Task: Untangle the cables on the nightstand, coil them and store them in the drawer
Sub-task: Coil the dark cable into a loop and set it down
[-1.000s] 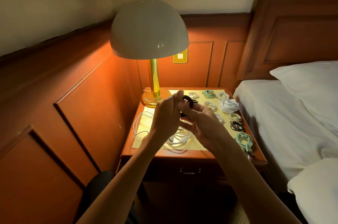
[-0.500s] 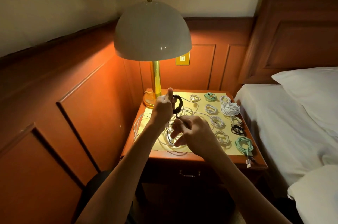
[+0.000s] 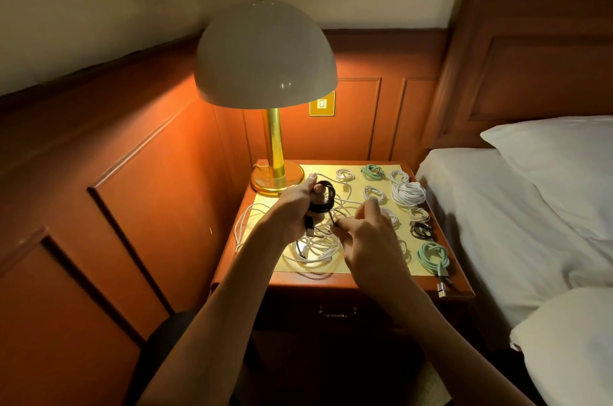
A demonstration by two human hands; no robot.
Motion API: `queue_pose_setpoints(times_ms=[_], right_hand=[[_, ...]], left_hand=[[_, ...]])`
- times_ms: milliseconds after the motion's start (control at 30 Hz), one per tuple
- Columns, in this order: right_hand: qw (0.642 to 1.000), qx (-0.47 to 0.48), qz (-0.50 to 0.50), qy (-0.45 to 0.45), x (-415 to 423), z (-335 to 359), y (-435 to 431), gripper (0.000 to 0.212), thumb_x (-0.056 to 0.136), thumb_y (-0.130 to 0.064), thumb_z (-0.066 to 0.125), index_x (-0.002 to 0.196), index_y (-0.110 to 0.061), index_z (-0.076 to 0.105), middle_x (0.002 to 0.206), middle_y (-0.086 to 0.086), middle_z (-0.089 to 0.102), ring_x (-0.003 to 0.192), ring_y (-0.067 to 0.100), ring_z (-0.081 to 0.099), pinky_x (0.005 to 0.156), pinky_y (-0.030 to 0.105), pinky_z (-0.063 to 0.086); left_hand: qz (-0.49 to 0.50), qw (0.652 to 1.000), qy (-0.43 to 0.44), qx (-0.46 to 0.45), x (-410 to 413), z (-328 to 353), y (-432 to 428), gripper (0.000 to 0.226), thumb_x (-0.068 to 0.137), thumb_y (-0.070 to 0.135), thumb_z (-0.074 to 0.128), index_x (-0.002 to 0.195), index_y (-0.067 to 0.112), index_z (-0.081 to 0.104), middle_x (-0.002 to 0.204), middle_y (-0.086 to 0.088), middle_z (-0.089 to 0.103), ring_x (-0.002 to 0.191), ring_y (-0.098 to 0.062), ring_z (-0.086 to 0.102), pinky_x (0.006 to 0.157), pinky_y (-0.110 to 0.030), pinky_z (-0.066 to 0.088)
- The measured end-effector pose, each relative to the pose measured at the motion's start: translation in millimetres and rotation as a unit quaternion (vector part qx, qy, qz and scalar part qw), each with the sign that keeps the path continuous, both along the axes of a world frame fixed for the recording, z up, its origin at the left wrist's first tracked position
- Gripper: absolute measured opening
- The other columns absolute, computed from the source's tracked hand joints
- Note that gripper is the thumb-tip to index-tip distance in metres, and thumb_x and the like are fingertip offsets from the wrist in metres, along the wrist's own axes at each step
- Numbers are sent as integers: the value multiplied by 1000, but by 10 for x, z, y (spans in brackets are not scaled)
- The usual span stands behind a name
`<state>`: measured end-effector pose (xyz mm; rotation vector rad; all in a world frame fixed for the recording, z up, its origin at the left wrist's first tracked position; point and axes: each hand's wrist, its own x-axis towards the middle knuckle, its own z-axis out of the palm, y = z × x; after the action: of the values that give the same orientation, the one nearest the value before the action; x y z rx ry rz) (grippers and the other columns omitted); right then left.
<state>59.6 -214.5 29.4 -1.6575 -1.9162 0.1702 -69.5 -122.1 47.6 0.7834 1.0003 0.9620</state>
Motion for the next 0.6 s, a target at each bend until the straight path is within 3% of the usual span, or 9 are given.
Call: queue_pose_setpoints(times_ms=[100, 233, 300, 367, 433, 533, 600], right_hand=[[999, 8, -32, -10, 30, -55, 77, 23, 96, -27, 65, 111, -12, 74, 95, 0, 51, 91, 17, 52, 78, 34, 52], [991, -22, 4, 129, 131, -40, 153, 26, 90, -40, 71, 105, -18, 75, 91, -5, 70, 86, 14, 65, 71, 27, 49], [972, -84, 35, 215, 206, 11, 173, 48, 84, -52, 72, 122, -22, 68, 95, -7, 72, 88, 10, 69, 78, 32, 54], [958, -118, 38, 260, 299, 71, 202, 87, 73, -76, 64, 142, -26, 50, 104, -8, 71, 85, 9, 70, 80, 34, 57], [973, -86, 39, 209, 391, 129, 232, 101, 66, -90, 52, 149, -34, 38, 113, -12, 64, 85, 4, 67, 74, 25, 52], [990, -22, 81, 110, 479, 213, 287, 87, 77, -66, 71, 150, -31, 40, 126, -6, 57, 89, 6, 63, 75, 27, 56], [994, 4, 89, 59, 479, 230, 327, 90, 75, -50, 81, 151, -21, 42, 129, -2, 57, 89, 9, 63, 79, 30, 57]], left_hand=[[-16, 999, 19, 42, -25, 20, -4, 41, 106, 40, 40, 77, 14, 50, 55, 6, 42, 48, -7, 34, 41, -17, 30], [-63, 987, 79, 125, -59, 63, -46, 38, 104, 40, 46, 84, 10, 58, 69, 1, 51, 54, -8, 50, 51, -20, 45], [-91, 979, 94, 158, -107, 58, -57, 37, 103, 38, 48, 87, 8, 62, 77, -2, 55, 62, -9, 60, 59, -21, 52], [-119, 970, 98, 188, -148, 61, -69, 36, 103, 37, 49, 91, 8, 65, 84, -5, 60, 73, -13, 66, 68, -25, 57], [-133, 964, 100, 206, -135, 66, -104, 35, 103, 36, 50, 100, 6, 68, 91, -6, 67, 81, -20, 69, 74, -30, 60], [-126, 963, 99, 217, -60, 33, -128, 36, 103, 34, 50, 108, 5, 70, 100, -4, 73, 88, -27, 70, 83, -37, 61], [-123, 961, 112, 223, -8, 15, -109, 37, 102, 38, 51, 109, 9, 72, 107, -7, 74, 94, -31, 71, 88, -41, 59]])
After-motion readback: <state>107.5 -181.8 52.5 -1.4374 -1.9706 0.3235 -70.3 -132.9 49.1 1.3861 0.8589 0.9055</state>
